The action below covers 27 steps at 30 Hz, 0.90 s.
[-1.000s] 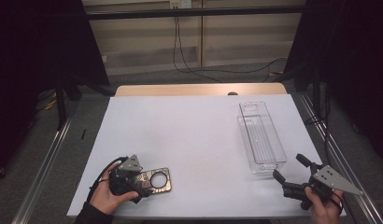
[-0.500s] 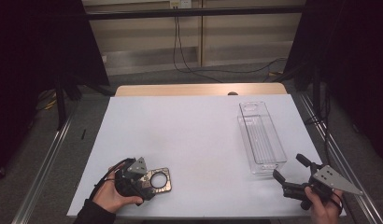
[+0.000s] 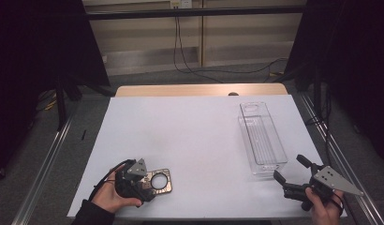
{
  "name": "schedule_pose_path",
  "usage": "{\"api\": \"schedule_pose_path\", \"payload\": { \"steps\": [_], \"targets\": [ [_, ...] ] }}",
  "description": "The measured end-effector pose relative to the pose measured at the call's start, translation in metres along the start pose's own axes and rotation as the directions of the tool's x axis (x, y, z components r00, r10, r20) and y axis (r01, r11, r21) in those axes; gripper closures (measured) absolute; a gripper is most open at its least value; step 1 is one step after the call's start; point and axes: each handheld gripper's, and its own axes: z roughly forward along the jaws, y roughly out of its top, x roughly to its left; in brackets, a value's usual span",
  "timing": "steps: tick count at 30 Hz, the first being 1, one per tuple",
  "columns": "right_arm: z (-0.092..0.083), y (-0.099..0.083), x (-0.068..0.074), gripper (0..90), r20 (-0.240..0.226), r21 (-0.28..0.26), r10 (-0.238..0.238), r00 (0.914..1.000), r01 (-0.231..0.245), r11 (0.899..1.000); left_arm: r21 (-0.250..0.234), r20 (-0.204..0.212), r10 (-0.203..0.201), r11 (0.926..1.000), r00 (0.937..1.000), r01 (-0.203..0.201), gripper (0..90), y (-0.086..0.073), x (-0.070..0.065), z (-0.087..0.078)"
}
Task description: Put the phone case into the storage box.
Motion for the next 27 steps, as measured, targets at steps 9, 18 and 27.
{"api": "schedule_pose_path", "payload": {
  "steps": [9,18,27],
  "targets": [
    [0.0001,0.0001,0.0002,0.0,-0.001,0.0,0.0,1.0,0.0,1.0,0.021,-0.009,-0.006,0.9998,0.9999,0.006,11.7,0.0027,-0.002,-0.0031],
    [0.0002,0.0,0.0,0.0,0.0,0.0,-0.001,1.0,0.001,1.0,-0.012,-0.025,-0.034,0.9994,0.9991,0.033,12.3,0.0004,-0.0029,-0.0044],
    [-0.0001,0.0001,-0.0002,0.0,0.0,-0.001,0.0,1.0,0.0,1.0,-0.105,-0.091,-0.128,0.9874,0.9876,0.118,12.4,-0.0042,0.0026,-0.0092]
  ]
}}
